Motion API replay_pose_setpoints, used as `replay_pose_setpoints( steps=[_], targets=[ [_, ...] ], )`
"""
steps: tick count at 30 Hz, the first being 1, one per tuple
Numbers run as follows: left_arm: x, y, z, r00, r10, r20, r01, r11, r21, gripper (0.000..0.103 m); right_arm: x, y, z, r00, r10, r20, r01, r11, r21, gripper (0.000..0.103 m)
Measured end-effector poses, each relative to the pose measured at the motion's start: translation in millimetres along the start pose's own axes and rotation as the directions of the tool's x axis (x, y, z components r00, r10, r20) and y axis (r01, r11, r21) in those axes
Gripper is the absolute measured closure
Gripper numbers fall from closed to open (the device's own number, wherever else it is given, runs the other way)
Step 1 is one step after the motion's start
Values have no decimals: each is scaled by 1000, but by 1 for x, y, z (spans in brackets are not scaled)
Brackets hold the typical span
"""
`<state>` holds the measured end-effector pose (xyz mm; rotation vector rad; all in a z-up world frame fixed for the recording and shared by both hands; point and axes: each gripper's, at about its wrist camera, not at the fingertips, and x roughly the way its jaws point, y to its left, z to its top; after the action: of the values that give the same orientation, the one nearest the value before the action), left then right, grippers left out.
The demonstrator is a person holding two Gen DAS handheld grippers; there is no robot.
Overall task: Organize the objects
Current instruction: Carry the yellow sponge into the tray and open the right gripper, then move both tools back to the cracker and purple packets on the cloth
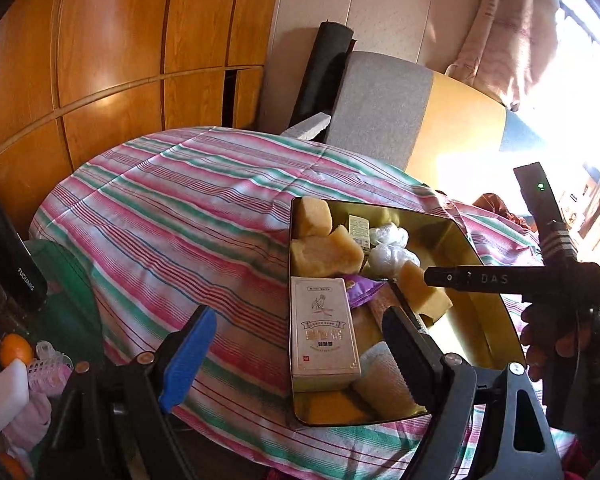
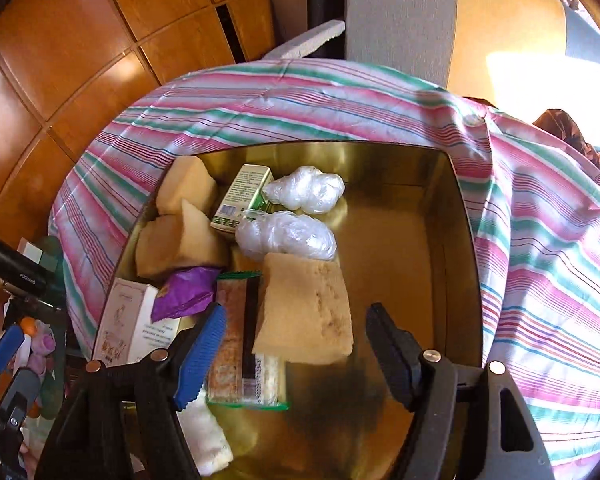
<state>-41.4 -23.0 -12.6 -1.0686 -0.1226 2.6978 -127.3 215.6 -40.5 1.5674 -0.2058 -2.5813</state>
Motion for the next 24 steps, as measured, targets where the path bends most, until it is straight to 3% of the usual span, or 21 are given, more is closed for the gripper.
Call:
replay_pose_setpoints(
  steps=[11, 24],
  targets=[
    [-14, -20, 1, 1000, -13, 25, 11, 998, 55, 17, -55, -7, -30, 991, -42, 131, 43, 999, -4, 30],
    [-18, -63, -2, 998, -58, 10, 56, 987, 152, 17, -114, -99, -69, 965, -159, 208, 126, 978, 166, 30]
  ],
)
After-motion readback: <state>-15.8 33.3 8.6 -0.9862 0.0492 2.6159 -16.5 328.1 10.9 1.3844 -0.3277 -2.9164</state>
